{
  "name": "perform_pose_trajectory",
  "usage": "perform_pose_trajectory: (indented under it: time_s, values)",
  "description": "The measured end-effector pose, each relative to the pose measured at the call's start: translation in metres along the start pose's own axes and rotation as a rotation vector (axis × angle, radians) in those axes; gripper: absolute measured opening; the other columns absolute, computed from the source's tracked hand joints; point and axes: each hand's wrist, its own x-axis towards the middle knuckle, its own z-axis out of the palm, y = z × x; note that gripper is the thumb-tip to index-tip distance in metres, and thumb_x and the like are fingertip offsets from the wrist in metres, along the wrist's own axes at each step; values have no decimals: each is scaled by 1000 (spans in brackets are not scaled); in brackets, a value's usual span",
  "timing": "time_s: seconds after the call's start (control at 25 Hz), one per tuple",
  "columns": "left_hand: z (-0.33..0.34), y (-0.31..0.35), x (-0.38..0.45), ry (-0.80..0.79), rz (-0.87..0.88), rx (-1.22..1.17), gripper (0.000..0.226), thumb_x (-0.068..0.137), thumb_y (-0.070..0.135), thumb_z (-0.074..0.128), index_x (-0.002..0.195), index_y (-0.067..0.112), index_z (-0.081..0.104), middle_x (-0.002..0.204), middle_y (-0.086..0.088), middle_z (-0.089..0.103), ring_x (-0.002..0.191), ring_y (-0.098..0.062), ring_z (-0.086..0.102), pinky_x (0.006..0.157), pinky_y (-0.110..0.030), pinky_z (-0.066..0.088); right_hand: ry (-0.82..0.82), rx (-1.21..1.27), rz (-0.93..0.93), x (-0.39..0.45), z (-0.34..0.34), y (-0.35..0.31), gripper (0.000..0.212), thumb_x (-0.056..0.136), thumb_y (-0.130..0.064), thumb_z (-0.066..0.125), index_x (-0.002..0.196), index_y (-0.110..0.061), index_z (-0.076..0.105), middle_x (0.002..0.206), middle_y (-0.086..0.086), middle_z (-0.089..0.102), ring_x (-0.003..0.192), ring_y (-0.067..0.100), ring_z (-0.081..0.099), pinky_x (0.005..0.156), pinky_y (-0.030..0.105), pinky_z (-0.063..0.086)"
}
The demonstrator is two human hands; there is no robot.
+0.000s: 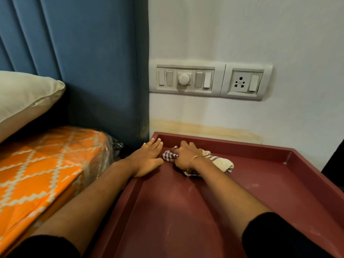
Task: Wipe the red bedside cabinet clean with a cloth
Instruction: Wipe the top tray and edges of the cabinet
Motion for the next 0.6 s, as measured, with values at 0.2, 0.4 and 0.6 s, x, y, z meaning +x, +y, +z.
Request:
perform_pose_trajectory:
  time_s: [0.2,0.4,0.6]
  values:
    - [0,-3,1,37,-20,-81,55,99,20,25,148,14,0,158,-1,-7,146,-10,-8,119,-30,-3,25,1,102,11,1,6,48,90,-37,47,138,-35,41,140,7,33,131,32,29,103,51,32]
    - [-1,-3,0,57,-33,-106,52,100,19,23,148,11,2,159,-3,-5,146,-11,-6,117,-24,-3,34,-6,-58,10,4,-22,49,89,-39,51,136,-33,42,135,7,36,127,32,32,100,49,34]
    - [0,-4,1,53,-32,-114,53,100,18,24,148,11,3,159,-3,-4,146,-12,-5,117,-25,-3,18,6,32,20,2,-14,48,90,-39,48,136,-34,42,138,8,35,130,33,30,102,51,33]
